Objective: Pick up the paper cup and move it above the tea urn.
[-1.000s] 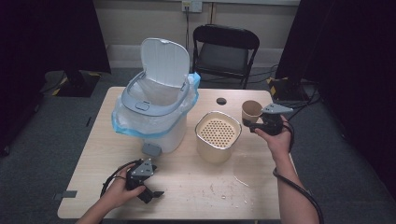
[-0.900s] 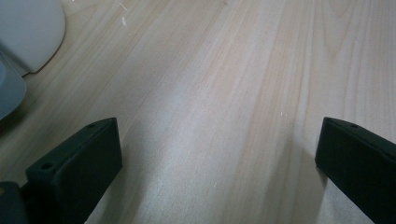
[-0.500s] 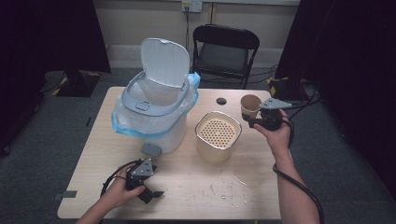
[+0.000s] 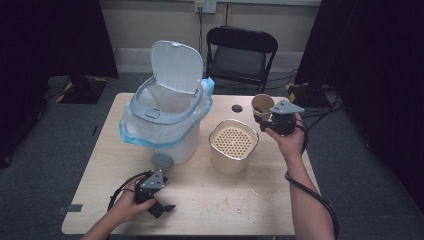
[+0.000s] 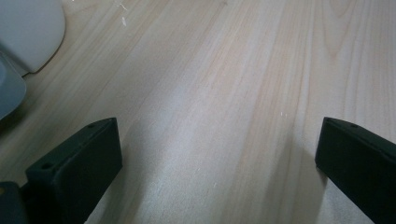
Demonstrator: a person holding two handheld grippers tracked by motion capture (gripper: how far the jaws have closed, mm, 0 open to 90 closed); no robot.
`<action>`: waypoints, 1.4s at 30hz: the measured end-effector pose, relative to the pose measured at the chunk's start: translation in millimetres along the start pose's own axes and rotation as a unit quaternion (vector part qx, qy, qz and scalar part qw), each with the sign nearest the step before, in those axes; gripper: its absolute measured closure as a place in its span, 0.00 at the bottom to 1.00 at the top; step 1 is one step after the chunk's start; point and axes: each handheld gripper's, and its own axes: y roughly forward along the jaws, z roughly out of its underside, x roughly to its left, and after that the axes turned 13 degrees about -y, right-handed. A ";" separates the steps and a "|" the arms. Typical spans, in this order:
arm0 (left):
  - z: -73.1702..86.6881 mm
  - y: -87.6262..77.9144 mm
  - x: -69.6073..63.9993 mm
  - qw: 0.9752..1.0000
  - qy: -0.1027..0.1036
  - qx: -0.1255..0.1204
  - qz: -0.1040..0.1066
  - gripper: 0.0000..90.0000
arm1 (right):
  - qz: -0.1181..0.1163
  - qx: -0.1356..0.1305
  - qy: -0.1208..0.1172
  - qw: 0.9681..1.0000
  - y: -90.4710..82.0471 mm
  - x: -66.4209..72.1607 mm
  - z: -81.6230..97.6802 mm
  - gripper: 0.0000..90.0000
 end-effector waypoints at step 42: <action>0.0 0.0 -0.1 1.000 -0.001 -0.001 0.000 0.00 | 0.028 0.027 -0.185 0.982 -12.9 5.2 -20.5 0.38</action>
